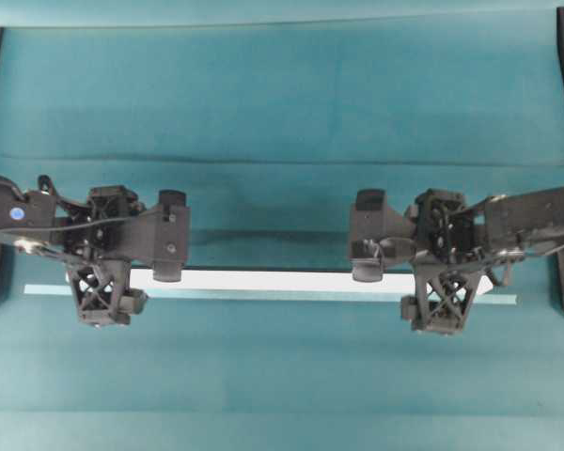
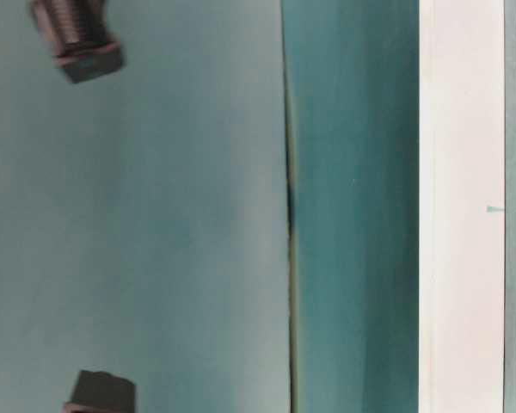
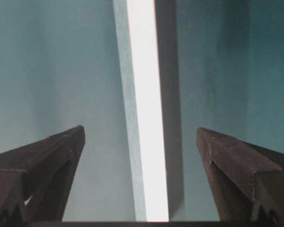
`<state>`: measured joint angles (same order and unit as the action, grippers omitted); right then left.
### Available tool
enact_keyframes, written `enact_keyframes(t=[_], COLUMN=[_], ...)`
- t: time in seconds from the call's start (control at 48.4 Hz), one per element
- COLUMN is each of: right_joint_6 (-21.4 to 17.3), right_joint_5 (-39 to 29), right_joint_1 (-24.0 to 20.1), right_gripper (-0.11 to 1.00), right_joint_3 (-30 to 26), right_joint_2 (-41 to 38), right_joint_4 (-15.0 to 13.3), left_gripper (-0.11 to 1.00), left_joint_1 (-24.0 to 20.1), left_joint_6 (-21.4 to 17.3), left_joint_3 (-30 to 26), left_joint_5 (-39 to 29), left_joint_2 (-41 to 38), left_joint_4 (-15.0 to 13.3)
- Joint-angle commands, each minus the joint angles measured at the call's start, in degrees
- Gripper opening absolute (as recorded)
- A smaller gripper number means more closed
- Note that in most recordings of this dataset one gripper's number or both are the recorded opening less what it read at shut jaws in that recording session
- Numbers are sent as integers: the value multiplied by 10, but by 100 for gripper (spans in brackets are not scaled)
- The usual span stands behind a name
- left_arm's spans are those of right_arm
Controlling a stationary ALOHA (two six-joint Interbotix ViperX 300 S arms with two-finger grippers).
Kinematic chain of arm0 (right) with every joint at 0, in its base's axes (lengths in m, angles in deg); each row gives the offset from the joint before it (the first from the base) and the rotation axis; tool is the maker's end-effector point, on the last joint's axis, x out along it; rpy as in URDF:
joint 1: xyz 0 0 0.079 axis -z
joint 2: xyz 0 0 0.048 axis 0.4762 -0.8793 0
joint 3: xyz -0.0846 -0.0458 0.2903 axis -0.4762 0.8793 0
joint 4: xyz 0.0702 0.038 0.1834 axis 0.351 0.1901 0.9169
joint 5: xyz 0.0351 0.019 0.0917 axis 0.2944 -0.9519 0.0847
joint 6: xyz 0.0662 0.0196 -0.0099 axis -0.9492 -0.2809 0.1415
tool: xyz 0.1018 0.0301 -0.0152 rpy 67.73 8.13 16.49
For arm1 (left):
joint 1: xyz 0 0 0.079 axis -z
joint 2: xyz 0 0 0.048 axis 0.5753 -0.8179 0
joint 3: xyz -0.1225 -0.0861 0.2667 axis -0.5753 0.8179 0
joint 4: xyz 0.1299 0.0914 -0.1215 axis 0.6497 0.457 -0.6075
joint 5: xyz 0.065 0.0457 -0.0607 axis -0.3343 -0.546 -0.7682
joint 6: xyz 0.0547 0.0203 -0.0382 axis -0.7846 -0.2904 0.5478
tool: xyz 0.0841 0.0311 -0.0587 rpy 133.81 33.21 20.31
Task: Lift a wooden board with both hands.
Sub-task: 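Lower both grippers onto the board ends and close them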
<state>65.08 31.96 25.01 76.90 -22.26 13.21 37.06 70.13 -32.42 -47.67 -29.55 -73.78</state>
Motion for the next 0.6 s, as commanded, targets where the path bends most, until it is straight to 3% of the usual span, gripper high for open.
enact_keyframes(t=[0.0, 0.579], right_joint_6=[6, 8], right_joint_5=[19, 101], right_joint_1=[-4, 4], right_gripper=[94, 94], right_joint_3=[7, 40], right_joint_2=[-13, -56], right_joint_4=[0, -9], left_gripper=[96, 96], left_joint_1=[-1, -14], left_joint_6=[-2, -4], left_joint_3=[5, 32], left_joint_5=[22, 76], left_joint_2=[-8, -40], left_joint_4=[2, 1])
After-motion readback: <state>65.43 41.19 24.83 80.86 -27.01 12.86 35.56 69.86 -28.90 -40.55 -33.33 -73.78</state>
